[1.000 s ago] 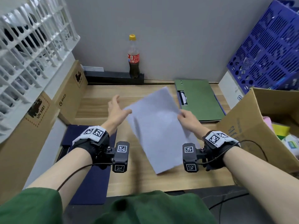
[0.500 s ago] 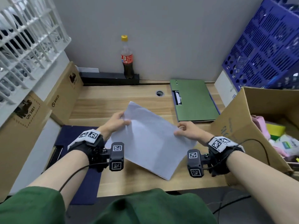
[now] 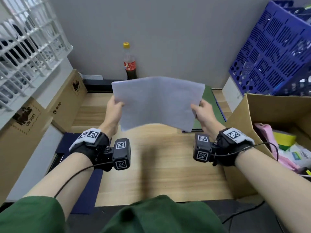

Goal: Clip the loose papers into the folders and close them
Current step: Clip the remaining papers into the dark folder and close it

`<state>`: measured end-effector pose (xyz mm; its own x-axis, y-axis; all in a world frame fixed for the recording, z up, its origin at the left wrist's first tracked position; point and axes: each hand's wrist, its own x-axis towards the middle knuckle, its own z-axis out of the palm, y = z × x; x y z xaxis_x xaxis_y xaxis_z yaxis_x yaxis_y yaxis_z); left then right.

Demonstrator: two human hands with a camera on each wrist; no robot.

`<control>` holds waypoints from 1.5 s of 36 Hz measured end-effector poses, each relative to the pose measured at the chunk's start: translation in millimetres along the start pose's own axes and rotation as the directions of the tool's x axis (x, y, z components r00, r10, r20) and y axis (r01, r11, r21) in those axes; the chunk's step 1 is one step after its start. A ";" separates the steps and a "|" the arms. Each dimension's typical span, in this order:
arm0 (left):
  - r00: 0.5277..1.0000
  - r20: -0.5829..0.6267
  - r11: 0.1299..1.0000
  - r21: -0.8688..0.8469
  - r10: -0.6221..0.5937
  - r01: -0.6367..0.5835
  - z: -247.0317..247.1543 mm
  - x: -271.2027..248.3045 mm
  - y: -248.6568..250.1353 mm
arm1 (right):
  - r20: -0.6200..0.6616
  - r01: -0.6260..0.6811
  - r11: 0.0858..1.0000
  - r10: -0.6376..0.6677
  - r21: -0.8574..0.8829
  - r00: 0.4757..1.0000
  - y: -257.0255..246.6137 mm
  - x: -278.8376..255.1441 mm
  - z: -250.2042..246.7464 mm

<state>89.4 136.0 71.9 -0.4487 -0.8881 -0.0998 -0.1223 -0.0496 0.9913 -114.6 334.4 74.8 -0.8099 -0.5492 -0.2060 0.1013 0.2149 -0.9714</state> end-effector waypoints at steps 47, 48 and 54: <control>0.982 0.150 0.988 0.086 0.113 -0.127 20.4 -10.0 -0.3 | 0.294 0.058 0.998 -0.047 -0.030 0.955 18.7 -2.9 11.1; 0.980 0.162 0.986 0.103 0.113 -0.131 21.6 -13.2 -1.5 | 0.285 0.086 0.996 -0.075 -0.027 0.955 17.2 -1.3 14.0; 0.980 0.199 0.980 0.189 0.018 -0.057 8.7 -25.1 -36.8 | 0.327 0.045 0.984 0.013 -0.170 0.945 43.6 -6.0 15.1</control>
<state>97.4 164.1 37.2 -0.6180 -0.7802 -0.0969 -0.2621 0.0883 0.9610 -96.5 334.8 31.9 -0.5748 -0.7804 -0.2461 -0.0347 0.3238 -0.9455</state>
